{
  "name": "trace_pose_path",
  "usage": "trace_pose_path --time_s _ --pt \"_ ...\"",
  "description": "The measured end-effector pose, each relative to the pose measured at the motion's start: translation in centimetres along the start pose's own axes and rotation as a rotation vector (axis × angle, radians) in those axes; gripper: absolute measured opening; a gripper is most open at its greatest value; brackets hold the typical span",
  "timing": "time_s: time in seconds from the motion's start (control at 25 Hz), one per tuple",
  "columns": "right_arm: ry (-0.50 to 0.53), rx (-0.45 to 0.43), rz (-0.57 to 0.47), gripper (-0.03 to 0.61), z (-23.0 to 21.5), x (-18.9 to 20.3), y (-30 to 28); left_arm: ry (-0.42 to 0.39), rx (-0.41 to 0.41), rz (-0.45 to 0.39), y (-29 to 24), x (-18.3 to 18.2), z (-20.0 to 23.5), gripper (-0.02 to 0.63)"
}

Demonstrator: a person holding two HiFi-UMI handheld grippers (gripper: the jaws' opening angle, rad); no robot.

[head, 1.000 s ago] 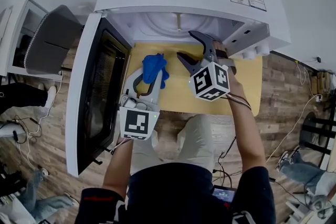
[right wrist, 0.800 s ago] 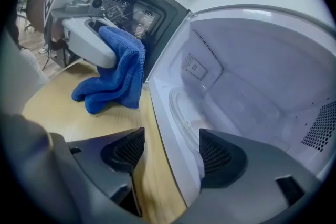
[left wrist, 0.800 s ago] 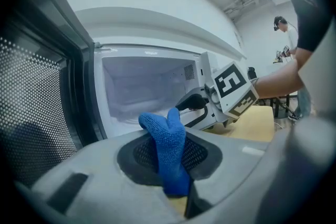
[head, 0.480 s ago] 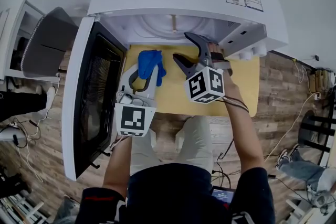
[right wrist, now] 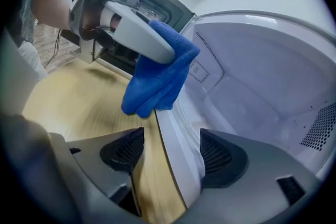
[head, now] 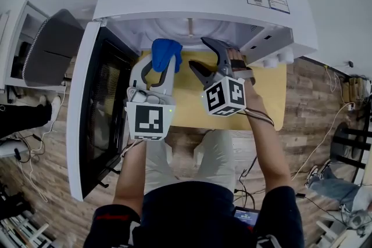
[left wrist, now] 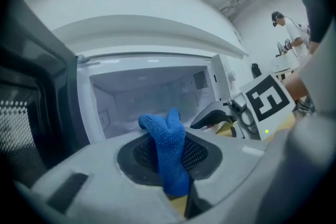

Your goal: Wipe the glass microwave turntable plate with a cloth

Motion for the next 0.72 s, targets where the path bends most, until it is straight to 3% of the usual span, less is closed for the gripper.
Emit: trace_pose_path --time_s 0.24,0.72 --pt "-0.013 -0.01 -0.001 0.293 -0.1 -0.1 0.0 -0.069 -0.017 -0.03 -1.8 -1.5 1.6 0.064" --pt "-0.002 -0.008 -0.003 0.293 0.0 -0.1 0.0 -0.084 -0.041 -0.047 -4.3 -1.9 3.5 0.064"
Point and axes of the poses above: the fingertips, and each gripper's own axes: y backward along the fingers, z to its left, x out of its underside, the point moved 10 cm from there along y, backward along the fingers, and after that the axes turned 13 degrees about x, right-handed, at the moved point
